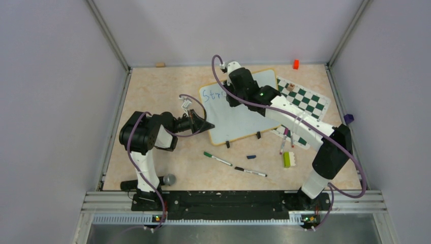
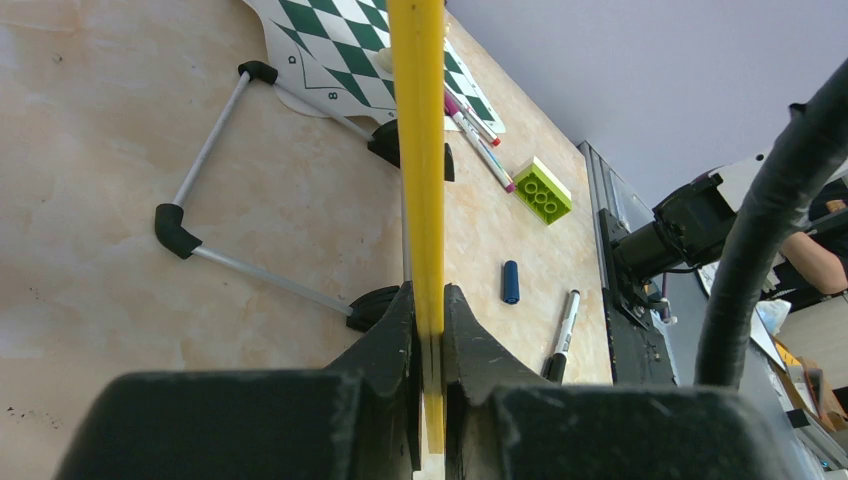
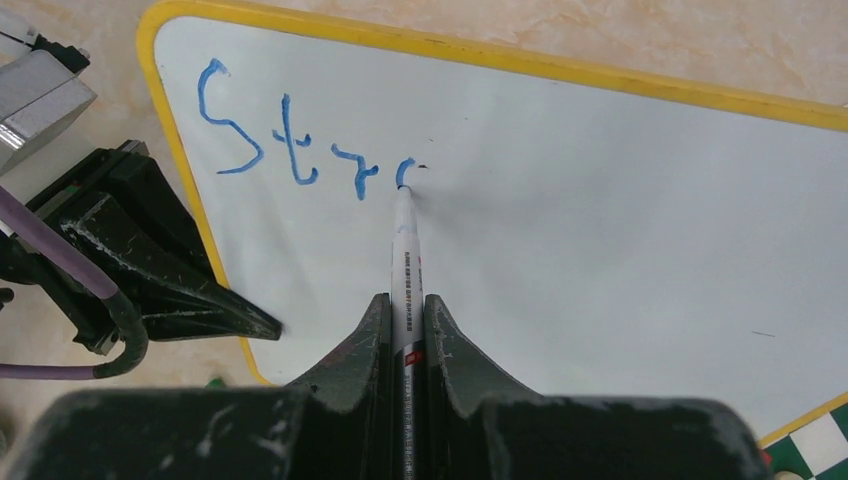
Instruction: Write a sentence on the whiteboard
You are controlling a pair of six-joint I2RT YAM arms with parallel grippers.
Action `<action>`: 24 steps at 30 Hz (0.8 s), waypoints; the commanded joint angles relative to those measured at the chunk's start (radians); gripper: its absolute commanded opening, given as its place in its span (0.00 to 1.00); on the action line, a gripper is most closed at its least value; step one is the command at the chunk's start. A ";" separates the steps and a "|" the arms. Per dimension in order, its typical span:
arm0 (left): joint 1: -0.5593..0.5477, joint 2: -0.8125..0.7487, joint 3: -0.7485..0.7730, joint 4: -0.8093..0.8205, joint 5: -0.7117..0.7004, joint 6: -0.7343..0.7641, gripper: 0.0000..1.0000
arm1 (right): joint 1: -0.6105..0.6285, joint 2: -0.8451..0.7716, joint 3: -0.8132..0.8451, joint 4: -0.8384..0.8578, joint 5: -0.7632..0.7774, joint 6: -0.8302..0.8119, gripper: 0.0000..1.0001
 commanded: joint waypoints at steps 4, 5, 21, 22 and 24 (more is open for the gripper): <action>-0.019 -0.003 -0.005 0.107 0.083 0.076 0.00 | -0.006 -0.006 0.019 -0.009 0.096 -0.015 0.00; -0.019 -0.003 -0.006 0.106 0.084 0.077 0.00 | -0.006 -0.006 0.023 -0.008 0.100 -0.014 0.00; -0.019 -0.004 -0.005 0.107 0.085 0.076 0.00 | -0.006 0.036 0.092 0.001 0.106 -0.004 0.00; -0.019 -0.004 -0.005 0.106 0.086 0.077 0.00 | -0.006 0.038 0.094 0.005 0.099 -0.003 0.00; -0.019 -0.004 -0.005 0.107 0.085 0.077 0.00 | -0.006 0.043 0.098 0.005 0.083 -0.003 0.00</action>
